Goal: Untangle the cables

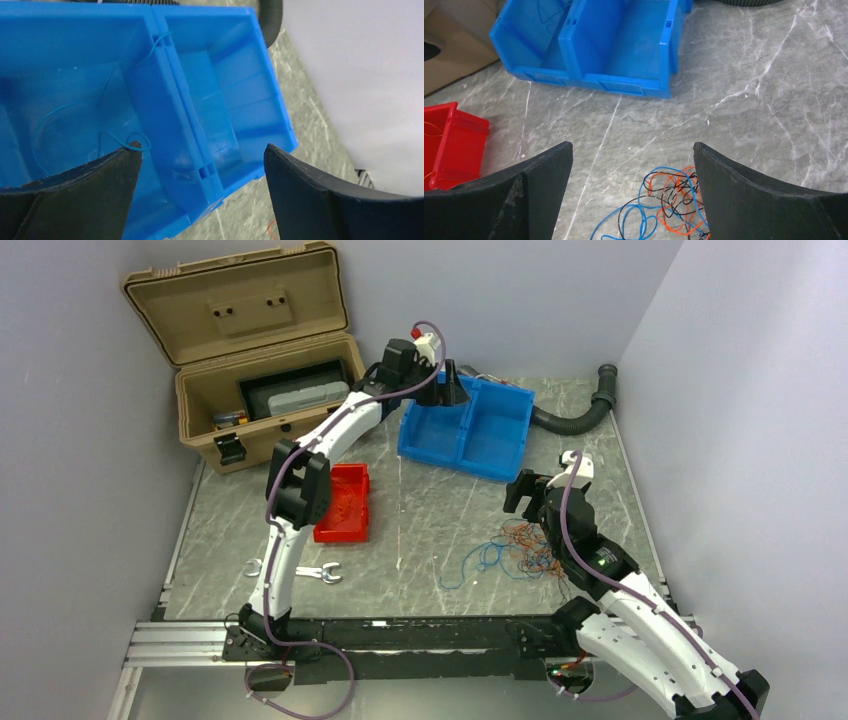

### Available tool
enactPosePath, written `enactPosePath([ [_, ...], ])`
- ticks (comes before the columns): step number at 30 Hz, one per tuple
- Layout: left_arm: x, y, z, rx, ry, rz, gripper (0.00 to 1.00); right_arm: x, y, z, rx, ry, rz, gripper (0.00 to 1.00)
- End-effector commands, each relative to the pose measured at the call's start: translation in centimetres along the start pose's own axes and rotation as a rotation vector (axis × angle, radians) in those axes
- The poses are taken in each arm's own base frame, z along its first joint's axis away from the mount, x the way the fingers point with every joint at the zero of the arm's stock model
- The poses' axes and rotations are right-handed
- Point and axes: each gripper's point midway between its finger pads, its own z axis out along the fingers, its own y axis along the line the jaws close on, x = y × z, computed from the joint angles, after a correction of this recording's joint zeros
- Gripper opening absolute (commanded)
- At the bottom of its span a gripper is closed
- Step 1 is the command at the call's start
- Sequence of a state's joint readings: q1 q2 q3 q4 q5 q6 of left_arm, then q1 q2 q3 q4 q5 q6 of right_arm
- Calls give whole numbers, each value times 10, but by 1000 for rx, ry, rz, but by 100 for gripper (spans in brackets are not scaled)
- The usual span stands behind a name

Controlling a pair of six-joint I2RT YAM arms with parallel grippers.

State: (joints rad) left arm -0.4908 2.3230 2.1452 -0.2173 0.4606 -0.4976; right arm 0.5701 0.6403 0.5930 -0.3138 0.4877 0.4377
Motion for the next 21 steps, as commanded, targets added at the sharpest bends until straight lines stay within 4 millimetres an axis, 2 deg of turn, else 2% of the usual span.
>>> enactPosePath([
  [1, -29, -9, -28, -56, -51, 123, 94, -3, 4, 0, -16, -6, 16, 92],
  [3, -32, -16, -37, -53, -54, 145, 94, 1, 5, 2, -13, 12, 15, 93],
  [6, -33, -20, -51, -109, -31, 197, 99, 12, 0, 7, 39, 75, 7, 93],
  [9, -23, -15, -62, -226, 26, 257, 100, 25, -6, 12, 120, 166, -4, 93],
  [13, 2, -7, -61, -251, 102, 265, 99, 49, -8, 13, 159, 286, -1, 93],
  [18, 39, 25, -47, -315, 262, 199, 99, 65, -8, 6, 150, 342, 46, 93],
  [21, 38, 16, -53, -299, 266, 178, 99, 70, -12, -1, 166, 360, 70, 93],
])
